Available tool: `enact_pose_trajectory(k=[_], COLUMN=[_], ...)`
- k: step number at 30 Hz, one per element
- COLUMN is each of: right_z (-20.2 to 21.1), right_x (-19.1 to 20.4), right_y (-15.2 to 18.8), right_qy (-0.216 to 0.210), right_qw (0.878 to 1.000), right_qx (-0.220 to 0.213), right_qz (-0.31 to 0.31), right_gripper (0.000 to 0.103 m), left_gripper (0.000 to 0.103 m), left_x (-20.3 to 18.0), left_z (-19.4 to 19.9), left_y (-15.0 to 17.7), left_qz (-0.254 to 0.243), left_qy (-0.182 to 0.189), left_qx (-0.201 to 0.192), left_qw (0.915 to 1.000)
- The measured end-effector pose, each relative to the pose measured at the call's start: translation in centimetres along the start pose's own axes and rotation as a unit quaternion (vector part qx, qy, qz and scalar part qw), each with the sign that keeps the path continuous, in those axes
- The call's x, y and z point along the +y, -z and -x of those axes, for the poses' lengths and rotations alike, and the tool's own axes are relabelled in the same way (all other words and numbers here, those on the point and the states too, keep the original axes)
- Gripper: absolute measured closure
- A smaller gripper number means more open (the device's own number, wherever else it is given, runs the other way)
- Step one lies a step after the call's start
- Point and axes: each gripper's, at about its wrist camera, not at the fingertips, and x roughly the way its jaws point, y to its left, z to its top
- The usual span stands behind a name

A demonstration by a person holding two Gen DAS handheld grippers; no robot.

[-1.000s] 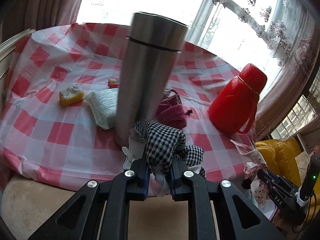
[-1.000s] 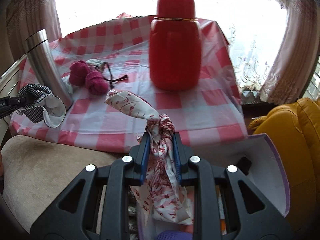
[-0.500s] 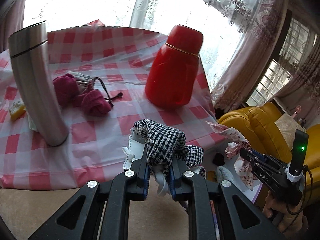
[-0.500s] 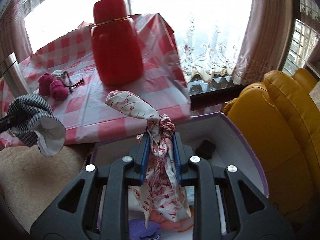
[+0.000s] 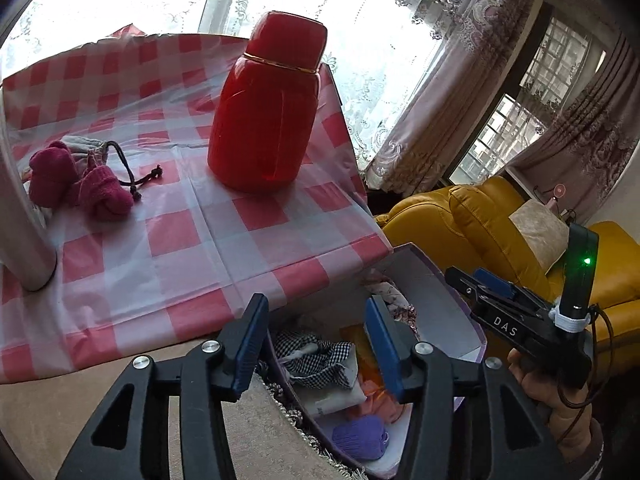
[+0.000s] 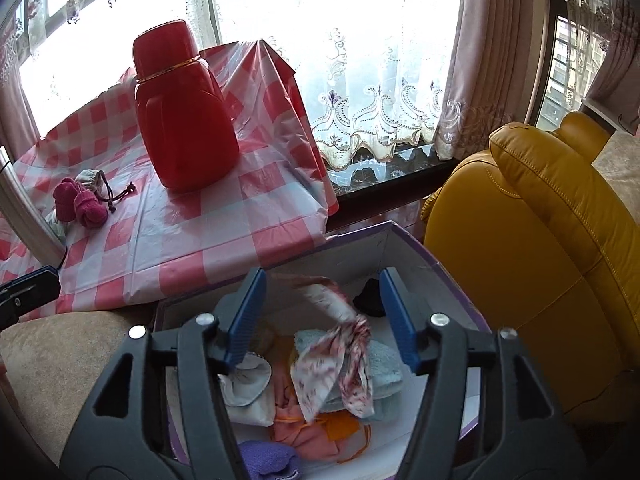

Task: Organize soft objects
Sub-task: 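Carry the houndstooth and floral cloths to the white box and open both tools, then move both open tools back over the table items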

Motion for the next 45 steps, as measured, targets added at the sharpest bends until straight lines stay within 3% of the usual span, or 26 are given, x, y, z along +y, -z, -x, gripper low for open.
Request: enact_pose_trajectory(k=[7,17,23,29,35,45], right_z=[0.0,-0.9,-1.4,-1.7,-2.2,-4.8], right_x=[1.4,5.4,8.8,12.6,18.0,26.6], right_y=[0.2,1.1,2.1,2.1,0.3,-2.9], right_qy=[-0.017,-0.055,-0.087,-0.108,-0.131,-0.141], right_qw=[1.000,0.997,0.992,0.988,0.983,0.977], right_qx=[0.007,0.036,0.055,0.062,0.059,0.042], right_qz=[0.011,0.044,0.075,0.093,0.118,0.155], right_gripper=[0.034,0.033,0.033,0.033,0.028,0.025], left_gripper=[0.051,0.051,0.051,0.051,0.051,0.045], left_x=[2.1,7.9,13.8,20.6,26.1,31.8], left_z=[1.2,4.9,8.8,12.7,14.2,13.6], left_y=[0.2,1.3,2.8,4.9,5.4,3.7], left_qz=[0.030,0.079,0.142,0.206,0.239,0.244], left_qy=[-0.021,-0.091,-0.136,-0.184,-0.225,-0.261], left_qx=[-0.014,-0.039,-0.061,-0.076,-0.069,-0.045], left_qw=[0.9992,0.9919,0.9787,0.9580,0.9421,0.9329])
